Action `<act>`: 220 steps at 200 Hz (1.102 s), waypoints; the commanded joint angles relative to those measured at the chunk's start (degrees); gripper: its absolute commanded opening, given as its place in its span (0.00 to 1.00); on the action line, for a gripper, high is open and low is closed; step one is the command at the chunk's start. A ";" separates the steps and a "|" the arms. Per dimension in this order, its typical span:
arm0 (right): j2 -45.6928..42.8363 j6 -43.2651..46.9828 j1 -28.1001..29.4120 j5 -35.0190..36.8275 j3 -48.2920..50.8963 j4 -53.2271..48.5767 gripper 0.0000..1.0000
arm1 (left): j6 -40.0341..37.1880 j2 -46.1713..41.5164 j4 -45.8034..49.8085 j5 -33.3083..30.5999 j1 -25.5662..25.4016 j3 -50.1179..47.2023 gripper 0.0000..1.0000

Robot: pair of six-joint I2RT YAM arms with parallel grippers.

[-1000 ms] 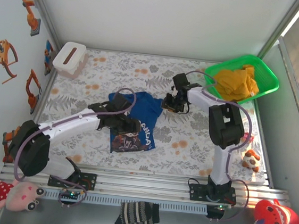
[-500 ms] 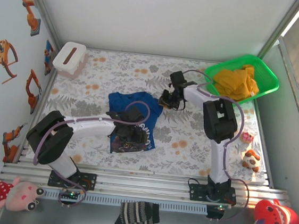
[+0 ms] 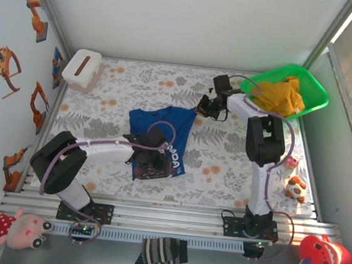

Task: Fold the inside-out t-shirt

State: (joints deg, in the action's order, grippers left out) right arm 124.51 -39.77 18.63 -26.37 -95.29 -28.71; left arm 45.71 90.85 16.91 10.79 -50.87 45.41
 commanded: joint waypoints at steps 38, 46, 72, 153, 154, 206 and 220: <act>-6.60 3.06 -0.81 -1.18 3.56 3.90 0.43 | -4.37 0.51 9.82 3.28 0.20 6.99 0.68; -8.53 3.60 -0.82 -0.27 4.96 3.81 0.47 | -4.87 -0.74 11.13 2.50 1.29 9.64 0.70; -12.66 4.95 -0.72 2.92 7.92 1.35 0.56 | -4.49 -4.18 14.38 0.61 9.73 15.16 0.76; -6.50 2.64 1.98 9.31 5.94 -2.11 0.65 | -13.30 8.35 18.16 6.14 37.40 24.35 0.82; -6.44 2.62 2.00 9.31 5.97 -2.04 0.65 | -13.33 8.54 18.16 6.20 37.45 24.54 0.82; -1.46 0.01 4.78 7.49 3.52 0.22 0.65 | -13.38 16.88 17.42 7.30 38.35 28.66 0.84; 0.00 -0.39 6.31 6.92 2.20 0.23 0.65 | -13.37 18.50 16.86 7.78 38.33 29.18 0.84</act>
State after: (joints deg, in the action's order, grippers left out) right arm 122.34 -38.37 22.79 -18.76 -89.65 -29.08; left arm 33.85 107.33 32.82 16.64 -12.67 72.84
